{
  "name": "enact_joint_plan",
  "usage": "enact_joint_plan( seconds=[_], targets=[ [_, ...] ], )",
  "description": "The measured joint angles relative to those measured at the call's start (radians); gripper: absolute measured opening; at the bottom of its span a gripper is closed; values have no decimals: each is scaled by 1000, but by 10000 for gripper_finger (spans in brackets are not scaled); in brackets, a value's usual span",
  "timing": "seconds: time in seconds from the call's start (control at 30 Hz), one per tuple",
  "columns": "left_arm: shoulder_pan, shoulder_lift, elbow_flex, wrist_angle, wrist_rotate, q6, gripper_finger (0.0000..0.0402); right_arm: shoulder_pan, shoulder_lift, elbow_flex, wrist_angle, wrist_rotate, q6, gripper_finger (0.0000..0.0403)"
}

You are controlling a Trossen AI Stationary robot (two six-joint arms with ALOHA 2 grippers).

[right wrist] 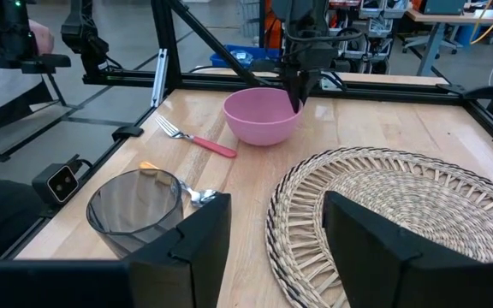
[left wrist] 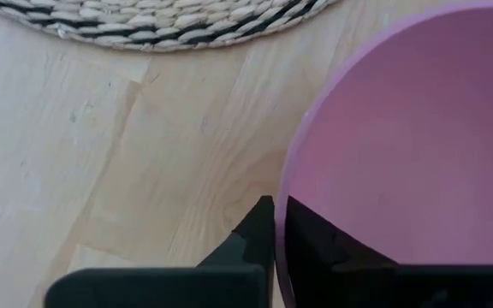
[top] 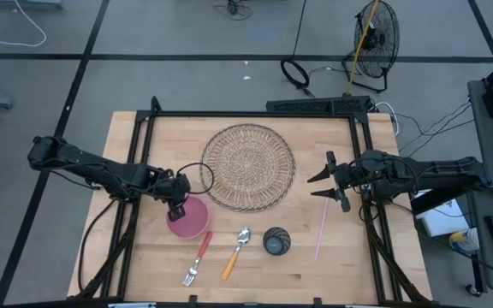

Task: Pick & Place Utensil
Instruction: Put the pink bowl on the woven mat

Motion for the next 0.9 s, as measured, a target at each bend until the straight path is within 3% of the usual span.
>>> enact_joint_plan(
  seconds=[0.27,0.47,0.6,0.9],
  targets=[
    [3,0,0,62,29,13,7,0,0,0,0,0,0,176],
    [36,0,0,112,59,23,21,0,0,0,0,0,0,176],
    [75,-7,0,172,83,48,7,0,0,0,0,0,0,176],
    [211,-41,0,336,76,115,15,0,0,0,-1,0,0,176]
  ],
)
